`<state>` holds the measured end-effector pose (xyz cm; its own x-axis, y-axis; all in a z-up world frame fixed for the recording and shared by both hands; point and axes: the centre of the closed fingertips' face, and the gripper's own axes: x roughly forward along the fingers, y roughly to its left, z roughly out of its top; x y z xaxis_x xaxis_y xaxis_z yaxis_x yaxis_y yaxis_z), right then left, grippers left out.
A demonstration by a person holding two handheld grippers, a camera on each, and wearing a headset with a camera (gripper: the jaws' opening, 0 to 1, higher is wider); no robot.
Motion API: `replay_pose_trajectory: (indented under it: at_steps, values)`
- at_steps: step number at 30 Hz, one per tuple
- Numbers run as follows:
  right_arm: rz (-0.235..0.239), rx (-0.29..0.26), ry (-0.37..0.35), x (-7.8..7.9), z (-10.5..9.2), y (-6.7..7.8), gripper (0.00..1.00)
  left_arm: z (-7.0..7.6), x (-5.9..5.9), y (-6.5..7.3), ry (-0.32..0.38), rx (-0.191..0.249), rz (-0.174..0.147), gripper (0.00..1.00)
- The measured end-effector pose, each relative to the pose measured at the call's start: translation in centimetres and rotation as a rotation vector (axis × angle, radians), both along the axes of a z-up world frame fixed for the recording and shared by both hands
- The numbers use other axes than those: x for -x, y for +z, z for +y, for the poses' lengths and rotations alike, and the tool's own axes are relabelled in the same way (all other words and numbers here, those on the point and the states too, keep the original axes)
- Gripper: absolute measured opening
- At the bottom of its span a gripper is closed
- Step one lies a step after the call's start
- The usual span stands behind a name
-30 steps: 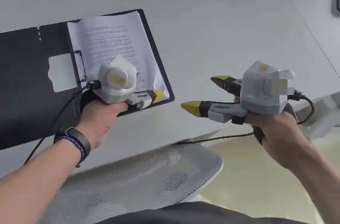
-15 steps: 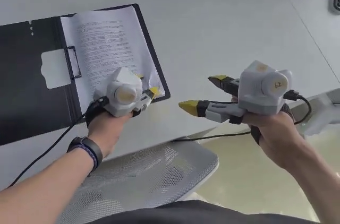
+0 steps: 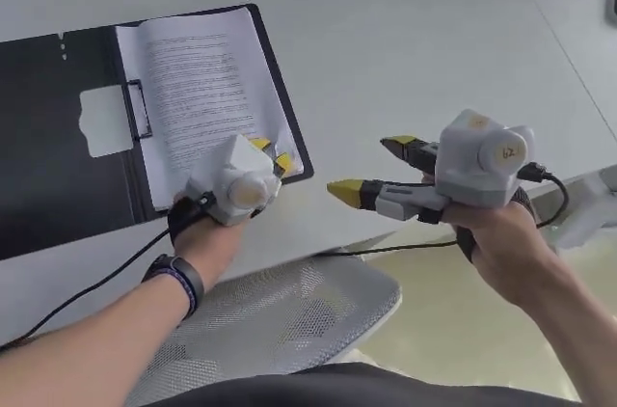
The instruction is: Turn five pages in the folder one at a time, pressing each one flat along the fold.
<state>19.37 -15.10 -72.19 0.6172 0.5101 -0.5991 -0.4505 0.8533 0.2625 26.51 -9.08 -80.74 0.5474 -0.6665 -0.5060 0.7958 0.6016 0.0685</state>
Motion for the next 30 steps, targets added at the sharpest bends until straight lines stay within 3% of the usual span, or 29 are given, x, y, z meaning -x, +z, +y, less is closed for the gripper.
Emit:
replay_pose_trajectory:
  at_steps: [6, 8, 13, 17, 25, 30]
  values:
    - [-0.001, -0.008, 0.007, -0.4, 0.2, -0.1, 0.7, 0.1, 0.0, 0.1, 0.016, -0.008, -0.023, 0.05]
    - [0.0, -0.017, 0.01, -0.8, 0.3, -0.4, 0.69, 0.1, 0.0, 0.0, 0.022, -0.015, -0.046, 0.04]
    - [-0.002, -0.032, 0.025, -1.9, 1.0, -0.8, 0.68, 0.2, 0.0, 0.1, 0.041, -0.02, -0.06, 0.01]
    - [-0.008, -0.051, 0.055, -3.2, 2.1, -1.0, 0.67, 0.3, -0.1, 0.2, 0.042, -0.033, -0.082, 0.0]
    - [-0.008, -0.109, 0.096, -6.3, 4.5, -1.8, 0.63, 0.5, -0.3, 0.2, 0.044, -0.027, -0.084, 0.0]
    - [0.02, -0.171, 0.099, -8.4, 6.3, -3.2, 0.58, 0.6, -0.4, 0.2, 0.041, -0.018, -0.084, 0.0]
